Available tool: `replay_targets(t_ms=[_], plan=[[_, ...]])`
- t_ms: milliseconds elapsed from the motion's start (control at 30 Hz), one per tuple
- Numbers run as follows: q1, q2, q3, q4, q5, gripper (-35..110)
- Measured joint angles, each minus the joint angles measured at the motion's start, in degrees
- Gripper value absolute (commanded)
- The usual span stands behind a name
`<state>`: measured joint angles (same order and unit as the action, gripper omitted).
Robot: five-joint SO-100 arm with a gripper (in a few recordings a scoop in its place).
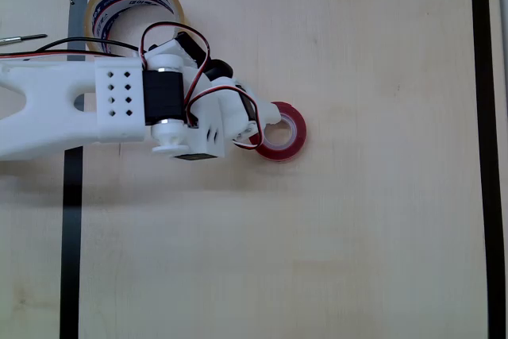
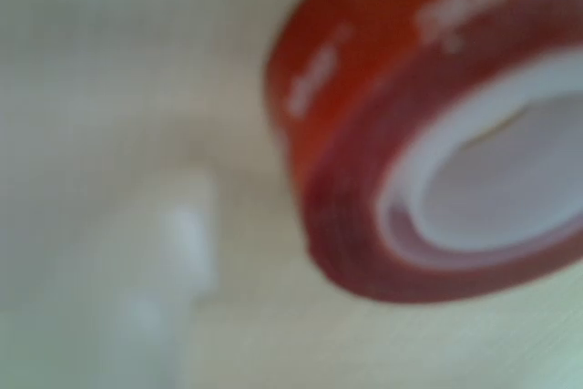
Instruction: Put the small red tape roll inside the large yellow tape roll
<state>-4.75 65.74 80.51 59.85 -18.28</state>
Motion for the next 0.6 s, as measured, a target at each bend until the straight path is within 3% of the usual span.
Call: replay_targets(t_ms=[400, 500, 600], plan=[[1.6, -5.8, -2.3, 0.4, -0.8, 22], [1.5, -6.2, -2.8, 0.4, -0.8, 9], [1.4, -6.2, -2.9, 0.1, -0.8, 8]])
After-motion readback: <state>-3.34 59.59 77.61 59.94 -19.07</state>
